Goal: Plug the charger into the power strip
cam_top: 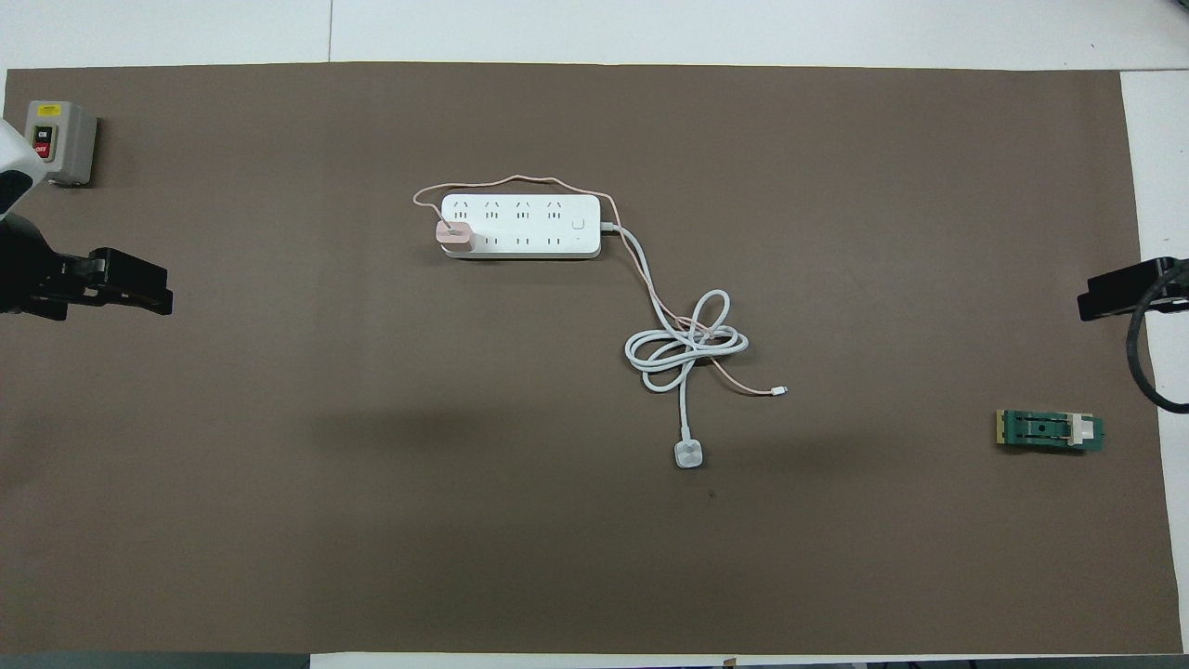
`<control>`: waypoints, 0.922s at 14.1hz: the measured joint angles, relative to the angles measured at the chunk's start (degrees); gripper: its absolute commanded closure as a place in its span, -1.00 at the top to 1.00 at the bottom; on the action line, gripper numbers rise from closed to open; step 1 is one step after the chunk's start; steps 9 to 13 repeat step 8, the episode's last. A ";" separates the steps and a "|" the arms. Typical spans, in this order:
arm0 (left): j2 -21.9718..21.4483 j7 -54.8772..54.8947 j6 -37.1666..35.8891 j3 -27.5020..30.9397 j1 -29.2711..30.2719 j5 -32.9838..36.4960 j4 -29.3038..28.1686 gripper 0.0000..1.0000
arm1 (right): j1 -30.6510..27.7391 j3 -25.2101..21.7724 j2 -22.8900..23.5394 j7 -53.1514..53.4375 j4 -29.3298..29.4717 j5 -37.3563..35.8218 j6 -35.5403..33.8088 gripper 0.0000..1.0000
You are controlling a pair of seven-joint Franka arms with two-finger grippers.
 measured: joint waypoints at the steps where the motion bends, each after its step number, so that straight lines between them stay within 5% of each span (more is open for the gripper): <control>1: -0.01 -0.06 -0.15 0.00 0.00 -0.08 0.00 1.00 | 0.00 0.00 0.00 0.00 0.00 0.00 0.00 1.00; 13: -0.04 -0.07 -0.38 0.00 0.00 -0.19 -0.05 1.00 | 0.00 0.00 0.00 0.00 0.00 0.00 0.00 1.00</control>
